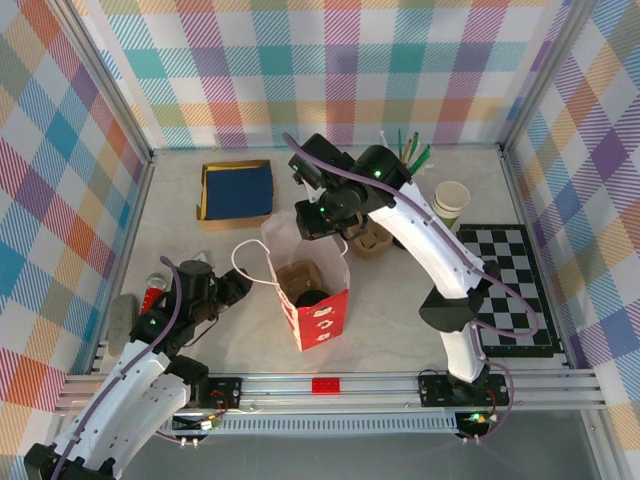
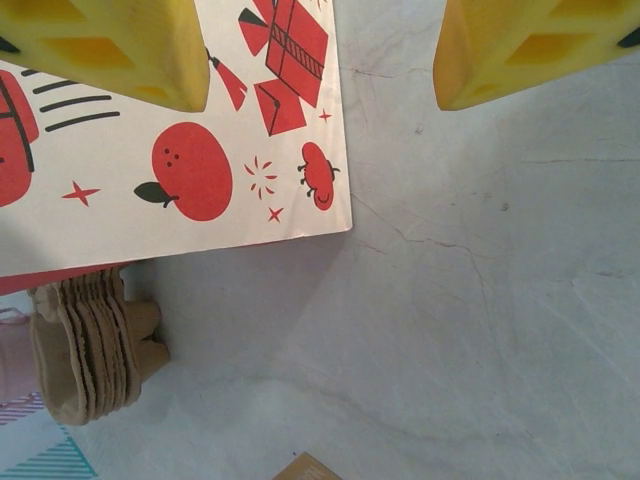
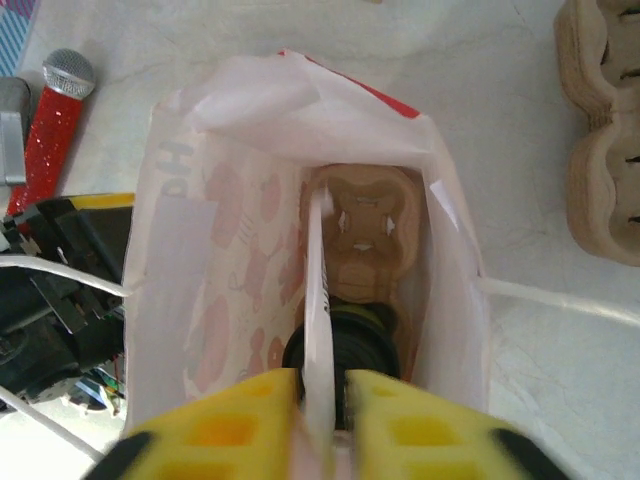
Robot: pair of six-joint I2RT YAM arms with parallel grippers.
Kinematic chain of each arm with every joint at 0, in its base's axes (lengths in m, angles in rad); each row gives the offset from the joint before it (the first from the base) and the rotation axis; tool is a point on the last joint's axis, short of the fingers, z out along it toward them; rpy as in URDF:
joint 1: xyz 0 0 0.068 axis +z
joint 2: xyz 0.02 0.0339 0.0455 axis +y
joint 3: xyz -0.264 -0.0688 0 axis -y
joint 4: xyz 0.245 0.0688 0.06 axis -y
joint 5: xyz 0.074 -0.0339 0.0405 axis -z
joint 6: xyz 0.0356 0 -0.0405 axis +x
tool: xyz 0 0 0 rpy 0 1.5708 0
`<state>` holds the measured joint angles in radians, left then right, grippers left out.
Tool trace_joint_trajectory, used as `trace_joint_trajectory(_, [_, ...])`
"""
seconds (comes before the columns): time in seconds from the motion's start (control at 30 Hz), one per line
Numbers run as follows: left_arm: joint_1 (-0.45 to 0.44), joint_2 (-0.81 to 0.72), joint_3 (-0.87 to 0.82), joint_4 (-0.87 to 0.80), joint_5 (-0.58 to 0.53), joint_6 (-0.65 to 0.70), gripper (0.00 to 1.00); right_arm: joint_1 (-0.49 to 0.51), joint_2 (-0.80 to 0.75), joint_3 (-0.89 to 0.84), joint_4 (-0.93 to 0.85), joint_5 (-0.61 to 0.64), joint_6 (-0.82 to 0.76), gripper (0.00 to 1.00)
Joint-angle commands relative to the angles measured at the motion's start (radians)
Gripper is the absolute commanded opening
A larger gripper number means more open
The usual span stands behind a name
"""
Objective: Pack the takeout coffee
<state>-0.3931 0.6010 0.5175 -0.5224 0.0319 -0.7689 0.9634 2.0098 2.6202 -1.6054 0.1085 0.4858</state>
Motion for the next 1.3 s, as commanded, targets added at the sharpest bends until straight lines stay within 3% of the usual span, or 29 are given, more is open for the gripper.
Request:
trace_joint_trajectory(0.0, [-0.016,0.000,-0.011,0.026,-0.013,-0.010,0.61,-0.001,0.003,0.034,0.003,0.003,-0.015,0.49])
trace_joint_trajectory(0.07, [-0.021,0.000,-0.016,0.028,-0.018,-0.015,0.61,0.000,-0.007,0.034,0.028,-0.018,-0.019,0.59])
trace_joint_trajectory(0.33, [-0.061,0.034,-0.057,0.107,-0.019,-0.050,0.60,0.000,-0.085,0.037,0.101,-0.062,-0.028,0.62])
trace_joint_trajectory(0.57, [-0.095,0.192,-0.073,0.276,0.002,-0.035,0.56,-0.011,-0.251,-0.025,0.108,0.095,-0.056,0.70])
trace_joint_trajectory(0.73, [-0.093,0.226,-0.115,0.365,0.015,-0.083,0.49,-0.020,-0.339,-0.075,0.106,0.105,-0.087,0.77])
trace_joint_trajectory(0.9, [-0.094,0.238,-0.158,0.422,0.025,-0.107,0.44,-0.020,-0.432,-0.188,0.144,0.123,-0.102,1.00])
trace_joint_trajectory(1.27, [-0.117,0.435,-0.131,0.560,0.057,-0.092,0.38,-0.056,-0.603,-0.440,0.282,0.303,-0.149,0.99])
